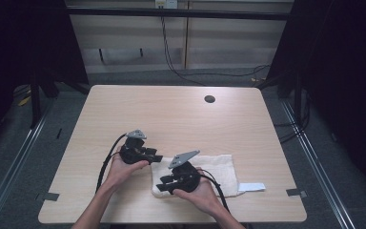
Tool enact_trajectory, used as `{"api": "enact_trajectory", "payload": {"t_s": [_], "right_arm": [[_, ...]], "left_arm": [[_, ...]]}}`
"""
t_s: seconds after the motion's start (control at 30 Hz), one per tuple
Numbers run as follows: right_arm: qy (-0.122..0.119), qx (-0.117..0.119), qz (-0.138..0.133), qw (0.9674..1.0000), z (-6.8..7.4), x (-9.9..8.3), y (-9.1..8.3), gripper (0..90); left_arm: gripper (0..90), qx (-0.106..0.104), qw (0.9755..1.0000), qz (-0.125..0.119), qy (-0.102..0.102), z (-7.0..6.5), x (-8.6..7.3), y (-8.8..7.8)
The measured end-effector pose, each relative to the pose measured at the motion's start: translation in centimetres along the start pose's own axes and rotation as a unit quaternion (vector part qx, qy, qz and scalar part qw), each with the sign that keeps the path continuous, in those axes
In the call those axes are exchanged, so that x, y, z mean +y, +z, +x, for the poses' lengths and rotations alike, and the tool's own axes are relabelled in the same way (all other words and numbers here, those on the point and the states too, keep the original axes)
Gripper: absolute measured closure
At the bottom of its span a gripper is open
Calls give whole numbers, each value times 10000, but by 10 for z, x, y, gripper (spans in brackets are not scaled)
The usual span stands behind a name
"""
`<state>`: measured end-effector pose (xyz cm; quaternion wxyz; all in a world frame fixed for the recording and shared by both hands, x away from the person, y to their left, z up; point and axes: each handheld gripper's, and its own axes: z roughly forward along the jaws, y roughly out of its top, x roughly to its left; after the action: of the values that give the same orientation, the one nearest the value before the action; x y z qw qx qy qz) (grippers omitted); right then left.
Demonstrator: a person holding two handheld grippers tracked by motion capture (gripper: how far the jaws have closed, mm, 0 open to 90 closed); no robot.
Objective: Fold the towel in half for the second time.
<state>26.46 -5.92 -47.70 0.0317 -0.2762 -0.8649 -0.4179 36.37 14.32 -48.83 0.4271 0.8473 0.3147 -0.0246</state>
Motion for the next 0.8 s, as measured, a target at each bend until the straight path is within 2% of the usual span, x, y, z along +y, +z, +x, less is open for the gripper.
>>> {"api": "enact_trajectory", "payload": {"t_s": [0.07,0.17,0.27,0.4,0.47,0.7,0.8], "right_arm": [[-44,1,109,9999,4,2,11,652],[-83,21,109,9999,5,2,16,645],[-143,2,132,9998,8,3,19,640],[-316,-144,276,9990,12,1,26,653],[-359,-251,343,9985,13,-2,30,640],[-478,-366,349,9976,18,-5,31,623],[-622,-437,392,9963,20,-5,31,624]], "left_arm": [[533,4,10000,6,22,0,0,0],[531,25,10000,30,28,2,-1,-2],[528,34,9999,-14,-112,6,-3,-3],[526,27,9995,-111,-283,12,-5,-7],[526,59,9996,-96,-253,14,-6,-9],[525,105,9993,-145,-316,19,-8,-14],[523,128,9990,-195,-380,20,-9,-16]]}}
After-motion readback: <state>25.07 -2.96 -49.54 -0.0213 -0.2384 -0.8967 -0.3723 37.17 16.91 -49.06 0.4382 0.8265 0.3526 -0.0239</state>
